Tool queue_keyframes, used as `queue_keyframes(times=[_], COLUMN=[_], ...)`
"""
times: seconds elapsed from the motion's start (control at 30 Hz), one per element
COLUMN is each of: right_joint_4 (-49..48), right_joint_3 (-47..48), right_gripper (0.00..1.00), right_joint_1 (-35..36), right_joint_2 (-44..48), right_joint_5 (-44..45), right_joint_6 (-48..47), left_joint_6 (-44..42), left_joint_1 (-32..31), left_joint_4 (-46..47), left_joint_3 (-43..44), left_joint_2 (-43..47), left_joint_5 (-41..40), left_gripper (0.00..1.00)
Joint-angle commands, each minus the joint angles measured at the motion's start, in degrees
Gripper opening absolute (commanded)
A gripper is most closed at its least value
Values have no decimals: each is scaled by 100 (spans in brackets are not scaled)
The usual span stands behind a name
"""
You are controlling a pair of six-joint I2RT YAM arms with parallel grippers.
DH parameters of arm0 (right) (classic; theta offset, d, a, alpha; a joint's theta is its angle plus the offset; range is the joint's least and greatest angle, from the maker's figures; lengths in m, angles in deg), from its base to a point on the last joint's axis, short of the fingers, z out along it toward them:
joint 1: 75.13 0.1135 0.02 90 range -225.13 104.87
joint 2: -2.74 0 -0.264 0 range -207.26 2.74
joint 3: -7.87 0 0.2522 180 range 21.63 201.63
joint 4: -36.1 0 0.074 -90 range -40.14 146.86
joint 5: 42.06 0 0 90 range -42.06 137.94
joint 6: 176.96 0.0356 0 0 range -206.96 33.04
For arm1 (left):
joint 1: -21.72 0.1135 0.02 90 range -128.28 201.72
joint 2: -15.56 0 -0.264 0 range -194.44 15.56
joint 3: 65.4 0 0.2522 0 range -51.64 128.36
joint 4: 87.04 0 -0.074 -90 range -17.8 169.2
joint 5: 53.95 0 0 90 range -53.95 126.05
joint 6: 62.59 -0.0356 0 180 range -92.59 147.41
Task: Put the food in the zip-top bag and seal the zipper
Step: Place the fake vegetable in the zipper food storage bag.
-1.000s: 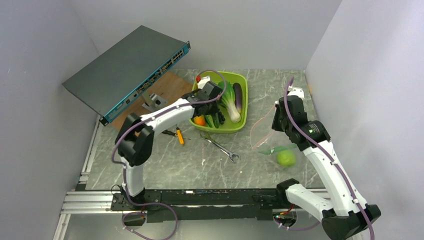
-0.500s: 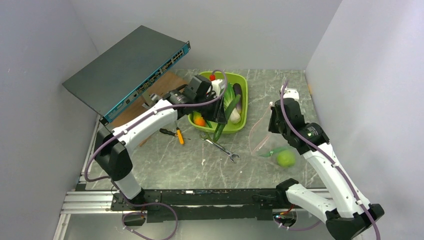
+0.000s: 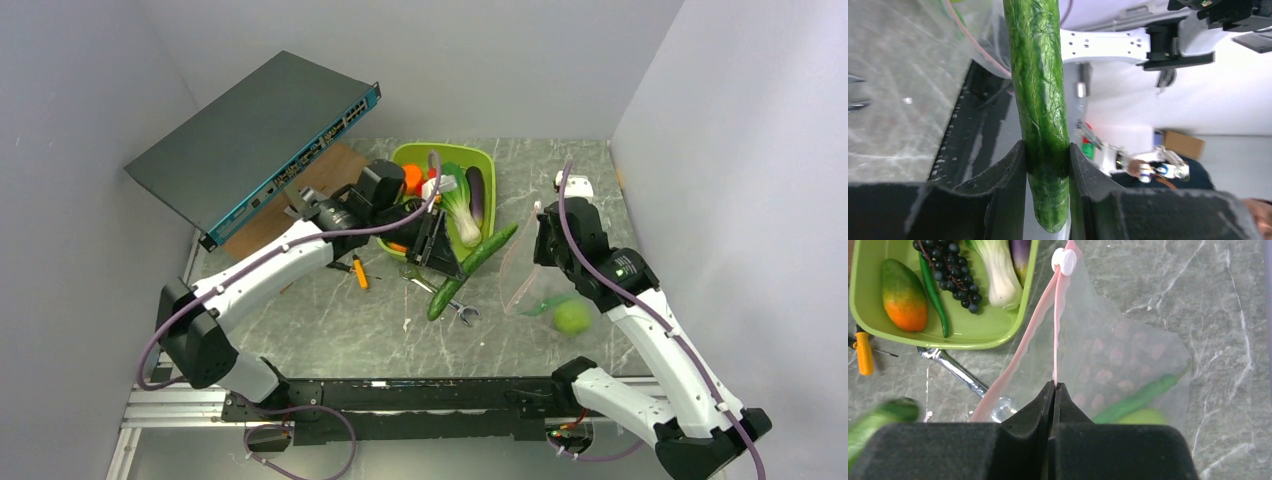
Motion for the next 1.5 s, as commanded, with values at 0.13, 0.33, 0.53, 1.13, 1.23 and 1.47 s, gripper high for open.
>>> queue_keyframes(times=[0.13, 0.33, 0.53, 1.13, 1.23, 1.47], right_joint_4=[-364, -381, -441, -312, -313, -354], right_joint_3=[-67, -11, -46, 90, 95, 141], right_gripper=[0, 0, 0, 0, 0, 0], right_joint_1=[414, 479, 520, 559, 559, 572], right_joint_2=[337, 344, 333, 90, 38, -18], right_joint_5=[301, 211, 147, 262, 219, 153], right_joint_6=[-217, -256, -267, -214, -221, -210], left_joint_6=[2696, 3206, 3792, 2964, 3266, 2816], left_joint_1=[-198, -230, -246, -456, -540, -616], left_joint_4=[2261, 2819, 3365, 2460, 2843, 1855], left_joint_3=[-597, -713, -567, 319, 323, 824], left_joint_2=[-708, -994, -1395, -2017, -1995, -1724], left_joint_5=[1222, 1325, 982, -900, -748, -1120], left_gripper=[0, 0, 1, 19, 17, 16])
